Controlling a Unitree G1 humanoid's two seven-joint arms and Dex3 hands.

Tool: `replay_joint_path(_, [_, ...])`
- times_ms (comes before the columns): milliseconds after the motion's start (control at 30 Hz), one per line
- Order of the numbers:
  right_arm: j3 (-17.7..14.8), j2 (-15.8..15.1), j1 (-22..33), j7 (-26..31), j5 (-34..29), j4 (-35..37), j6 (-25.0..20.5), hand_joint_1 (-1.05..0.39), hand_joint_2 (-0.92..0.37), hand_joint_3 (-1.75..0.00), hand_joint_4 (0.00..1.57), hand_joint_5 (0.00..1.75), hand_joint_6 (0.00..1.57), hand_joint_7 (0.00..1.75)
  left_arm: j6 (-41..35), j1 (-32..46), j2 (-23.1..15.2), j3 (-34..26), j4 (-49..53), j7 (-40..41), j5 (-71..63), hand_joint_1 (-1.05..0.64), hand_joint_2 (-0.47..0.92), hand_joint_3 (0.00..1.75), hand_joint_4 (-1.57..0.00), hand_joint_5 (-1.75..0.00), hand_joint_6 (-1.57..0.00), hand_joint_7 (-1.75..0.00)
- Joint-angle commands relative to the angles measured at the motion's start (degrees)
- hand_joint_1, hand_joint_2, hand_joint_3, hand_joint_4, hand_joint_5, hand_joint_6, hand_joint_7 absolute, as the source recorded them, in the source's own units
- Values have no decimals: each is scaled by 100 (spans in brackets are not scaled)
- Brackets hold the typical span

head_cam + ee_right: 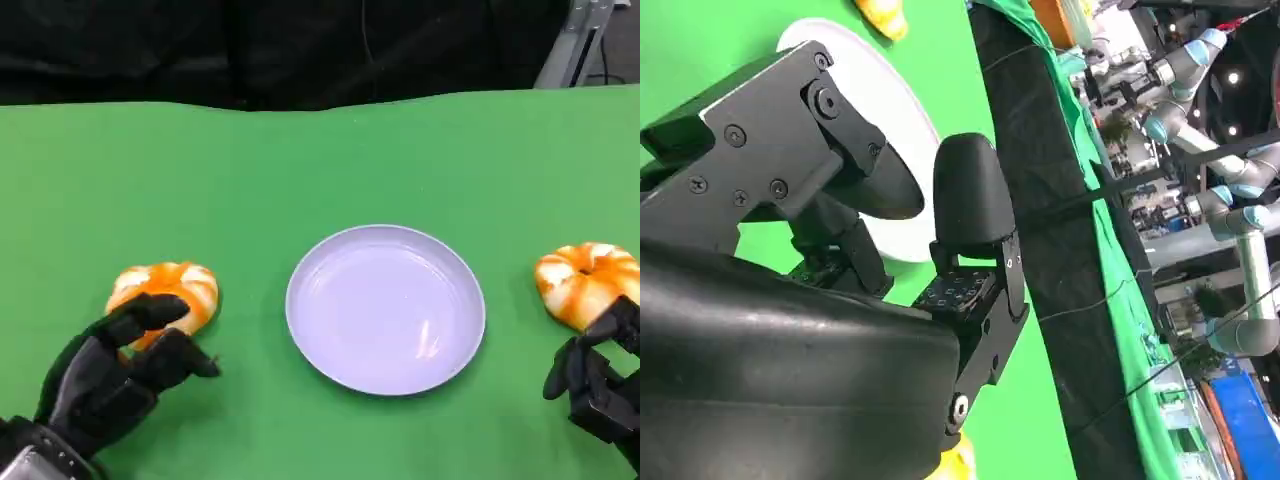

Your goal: Grasp the bread from the table and place it into the plate.

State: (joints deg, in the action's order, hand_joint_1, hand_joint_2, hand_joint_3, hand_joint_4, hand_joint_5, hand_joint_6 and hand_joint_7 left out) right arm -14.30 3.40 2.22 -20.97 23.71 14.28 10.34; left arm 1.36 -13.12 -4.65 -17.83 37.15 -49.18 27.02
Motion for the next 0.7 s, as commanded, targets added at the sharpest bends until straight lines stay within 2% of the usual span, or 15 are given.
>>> replay_joint_path(33, [-54,-89,-3,-13,48,-9,55,-4,-40,-144,92,175,77,165,3575,378,-247,436,-478,1758,-2411,-64,92,28,-55,-41,-76,-5])
replay_joint_path(67, [-60,-102,-15,-21,50,9,52,-4,-39,-144,92,175,77,165,3810,420,-402,521,-789,2625,-3387,-65,92,28,-55,-39,-75,-4])
replay_joint_path(100, [-65,-111,-24,-27,51,22,50,-4,-39,-144,92,175,77,165,4006,448,-518,583,-1006,3311,-4150,-71,92,24,-50,-30,-70,-2])
replay_joint_path(167, [-70,-120,-33,-33,53,36,48,-5,-39,-144,92,175,77,165,4237,474,-647,670,-1190,4147,-5019,-74,92,22,-48,-24,-68,-1])
replay_joint_path(433, [-80,-115,-35,-42,47,37,46,-5,-39,-145,92,175,77,165,4480,423,-906,1094,-865,5422,-5681,-75,92,21,-49,-19,-67,0])
replay_joint_path(700, [-87,-111,-37,-48,43,37,43,-5,-39,-145,92,175,77,165,4448,394,-1167,1513,-755,5908,-5625,-75,92,21,-50,-16,-67,0])
